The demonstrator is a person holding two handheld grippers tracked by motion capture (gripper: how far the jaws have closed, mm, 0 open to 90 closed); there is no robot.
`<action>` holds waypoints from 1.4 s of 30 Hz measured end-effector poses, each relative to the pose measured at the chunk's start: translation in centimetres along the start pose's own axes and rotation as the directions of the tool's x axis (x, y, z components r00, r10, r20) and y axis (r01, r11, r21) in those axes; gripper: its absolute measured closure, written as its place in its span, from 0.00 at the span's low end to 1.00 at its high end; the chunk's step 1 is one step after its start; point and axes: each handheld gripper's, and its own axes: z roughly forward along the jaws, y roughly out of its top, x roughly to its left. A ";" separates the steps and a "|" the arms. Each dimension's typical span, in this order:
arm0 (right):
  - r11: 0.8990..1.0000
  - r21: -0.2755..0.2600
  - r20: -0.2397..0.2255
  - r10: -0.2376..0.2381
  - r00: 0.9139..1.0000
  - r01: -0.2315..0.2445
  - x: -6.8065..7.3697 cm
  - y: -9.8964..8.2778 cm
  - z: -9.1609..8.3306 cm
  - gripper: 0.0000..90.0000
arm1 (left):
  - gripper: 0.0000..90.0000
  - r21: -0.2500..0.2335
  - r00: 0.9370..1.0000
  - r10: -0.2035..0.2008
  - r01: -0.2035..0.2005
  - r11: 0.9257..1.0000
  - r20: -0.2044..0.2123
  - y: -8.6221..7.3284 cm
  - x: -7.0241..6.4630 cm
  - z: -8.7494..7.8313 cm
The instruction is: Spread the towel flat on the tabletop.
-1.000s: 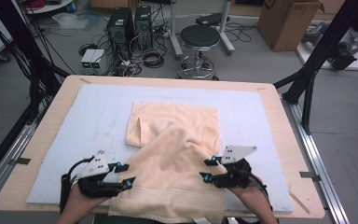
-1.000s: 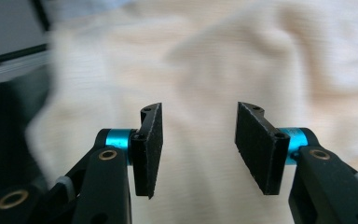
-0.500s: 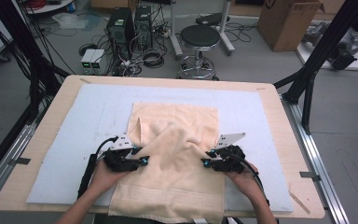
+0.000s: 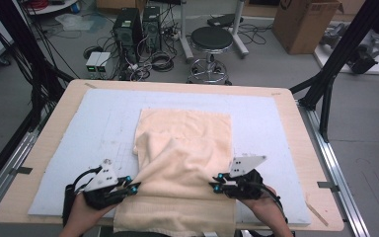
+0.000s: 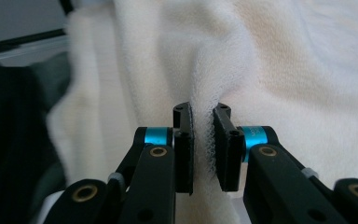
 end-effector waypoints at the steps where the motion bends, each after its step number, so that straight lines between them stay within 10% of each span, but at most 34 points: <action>1: 1.000 0.001 -0.011 -0.011 1.000 0.011 0.6 0.1 -0.1 0.89 | 0.91 -0.001 1.000 0.003 -0.003 1.000 0.005 -0.2 -0.6 -0.7; 6: 0.998 0.014 -0.082 -0.064 0.995 0.066 3.6 0.5 -0.1 0.83 | 0.88 -0.012 0.999 0.021 -0.021 1.000 0.035 -1.0 -3.1 -3.4; 9: 0.996 -0.007 -0.094 -0.093 0.991 0.093 4.7 0.8 -0.6 0.70 | 0.67 -0.047 0.998 0.028 -0.026 0.999 0.048 -1.1 -3.4 -4.2; 19: 0.999 0.047 -0.051 -0.023 0.998 0.026 0.6 -0.5 1.2 0.59 | 0.49 0.016 0.995 -0.016 0.014 1.000 0.094 -0.9 0.6 1.3; 26: 0.990 0.138 -0.108 0.016 0.994 -0.001 -0.1 -2.3 3.5 0.56 | 0.53 0.144 0.984 -0.035 0.010 0.990 0.172 -2.0 1.3 3.9; 35: 0.991 0.137 -0.152 0.017 0.988 0.004 0.5 -2.5 3.7 0.90 | 0.87 0.125 0.982 -0.027 0.004 0.992 0.188 -2.2 0.8 3.6; 42: 0.995 0.093 -0.152 -0.005 0.988 0.020 0.6 -2.0 2.8 0.87 | 0.92 0.073 0.971 -0.045 0.029 0.997 0.236 -2.0 0.9 2.5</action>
